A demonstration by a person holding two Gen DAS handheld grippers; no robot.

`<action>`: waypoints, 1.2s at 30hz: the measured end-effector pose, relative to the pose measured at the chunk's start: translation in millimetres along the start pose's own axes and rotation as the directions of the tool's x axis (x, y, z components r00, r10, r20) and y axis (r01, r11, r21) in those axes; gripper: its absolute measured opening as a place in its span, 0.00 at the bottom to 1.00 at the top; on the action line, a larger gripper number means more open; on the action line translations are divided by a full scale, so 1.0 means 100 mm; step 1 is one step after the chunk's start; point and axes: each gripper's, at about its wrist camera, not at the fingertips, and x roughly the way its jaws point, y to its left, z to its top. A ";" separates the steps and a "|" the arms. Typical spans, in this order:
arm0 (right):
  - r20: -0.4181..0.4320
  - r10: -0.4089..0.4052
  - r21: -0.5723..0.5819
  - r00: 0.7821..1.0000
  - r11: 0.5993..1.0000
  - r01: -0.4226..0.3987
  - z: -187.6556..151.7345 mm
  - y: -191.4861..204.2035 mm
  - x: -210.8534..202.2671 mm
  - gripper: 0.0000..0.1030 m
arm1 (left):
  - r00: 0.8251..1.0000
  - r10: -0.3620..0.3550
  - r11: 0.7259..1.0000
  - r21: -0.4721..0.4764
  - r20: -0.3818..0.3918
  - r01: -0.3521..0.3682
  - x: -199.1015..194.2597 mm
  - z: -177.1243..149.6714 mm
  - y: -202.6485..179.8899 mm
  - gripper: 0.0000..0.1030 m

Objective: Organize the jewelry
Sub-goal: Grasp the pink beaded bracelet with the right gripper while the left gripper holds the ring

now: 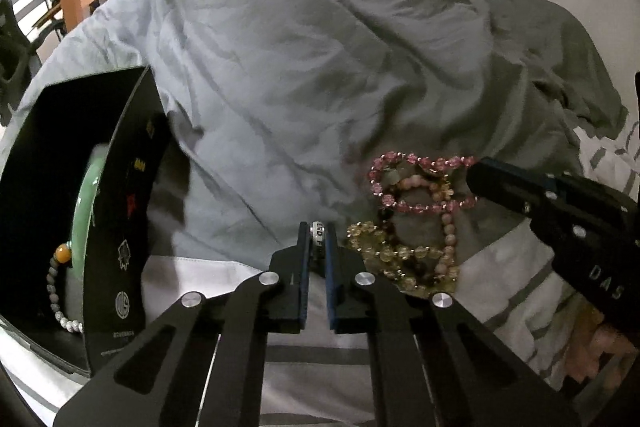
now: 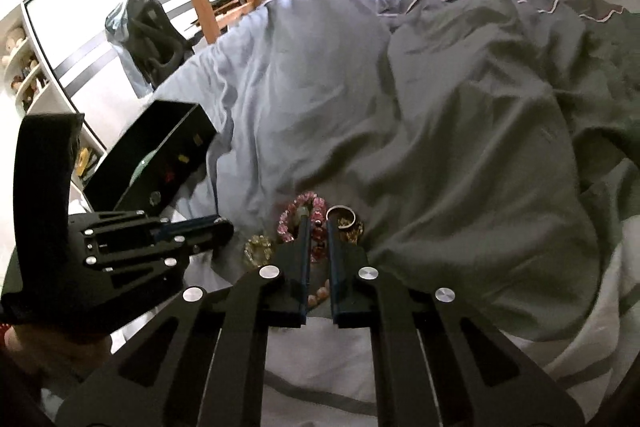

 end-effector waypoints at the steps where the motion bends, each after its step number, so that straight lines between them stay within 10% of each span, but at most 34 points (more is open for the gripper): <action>1: 0.008 0.002 0.003 1.000 1.000 -0.002 0.01 0.00 -0.02 0.08 | 1.000 -0.002 1.000 0.002 0.002 0.002 0.00 0.00 -0.01 0.06; 36: 0.149 0.056 0.007 0.987 0.998 -0.057 0.24 0.48 -0.87 0.08 | 0.984 0.019 1.000 -0.004 0.177 -0.019 -0.99 -0.08 0.11 0.06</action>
